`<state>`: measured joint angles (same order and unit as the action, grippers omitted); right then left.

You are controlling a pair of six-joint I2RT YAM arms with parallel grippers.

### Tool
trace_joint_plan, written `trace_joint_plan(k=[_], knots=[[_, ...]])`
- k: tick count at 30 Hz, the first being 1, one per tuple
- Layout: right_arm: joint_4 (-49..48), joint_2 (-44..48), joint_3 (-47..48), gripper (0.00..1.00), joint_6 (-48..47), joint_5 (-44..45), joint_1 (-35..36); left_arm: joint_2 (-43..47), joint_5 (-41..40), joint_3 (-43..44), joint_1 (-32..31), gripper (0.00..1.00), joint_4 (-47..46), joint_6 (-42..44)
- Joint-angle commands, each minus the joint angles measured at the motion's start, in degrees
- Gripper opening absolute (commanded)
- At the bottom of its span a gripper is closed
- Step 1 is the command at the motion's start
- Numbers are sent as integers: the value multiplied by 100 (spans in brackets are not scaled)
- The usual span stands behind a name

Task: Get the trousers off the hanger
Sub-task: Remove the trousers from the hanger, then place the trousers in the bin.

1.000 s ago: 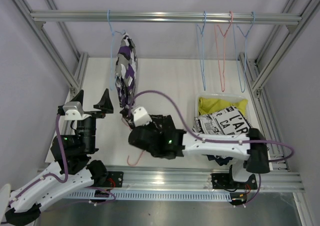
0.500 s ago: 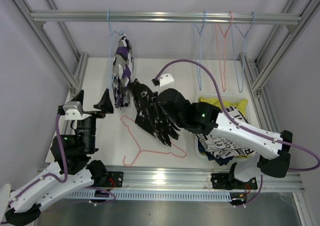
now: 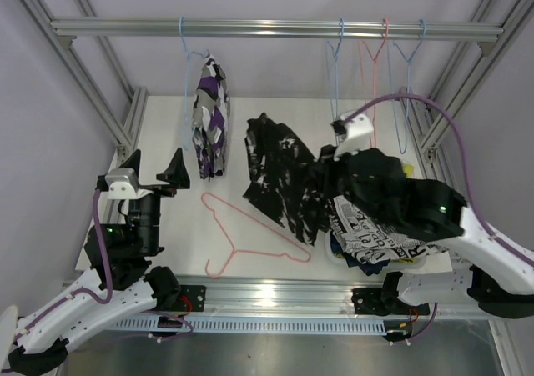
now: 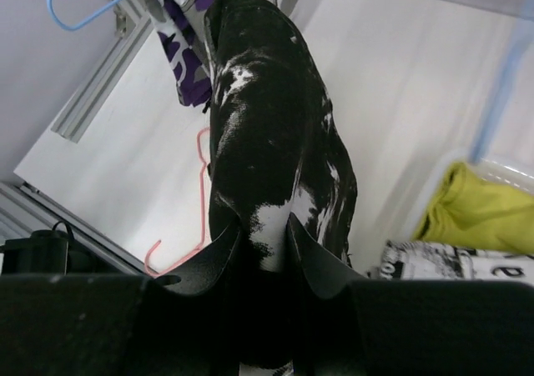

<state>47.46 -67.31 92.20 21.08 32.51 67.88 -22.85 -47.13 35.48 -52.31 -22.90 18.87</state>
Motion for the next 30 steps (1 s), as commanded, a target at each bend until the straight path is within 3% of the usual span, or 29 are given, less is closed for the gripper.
trace_joint_plan(k=[1,7,17,30], knots=[[-89,823,246,0,255,659,6,-61,152,222,55,99,13,-147],[808,1632,-88,0,677,1283,33,-175,161,248,55,99,92,-191],[2003,2968,-1336,0,2162,1732,24,-334,196,310,46,99,259,-279],[3964,3435,-1837,0,4027,2067,-108,-448,266,371,46,99,444,-428]])
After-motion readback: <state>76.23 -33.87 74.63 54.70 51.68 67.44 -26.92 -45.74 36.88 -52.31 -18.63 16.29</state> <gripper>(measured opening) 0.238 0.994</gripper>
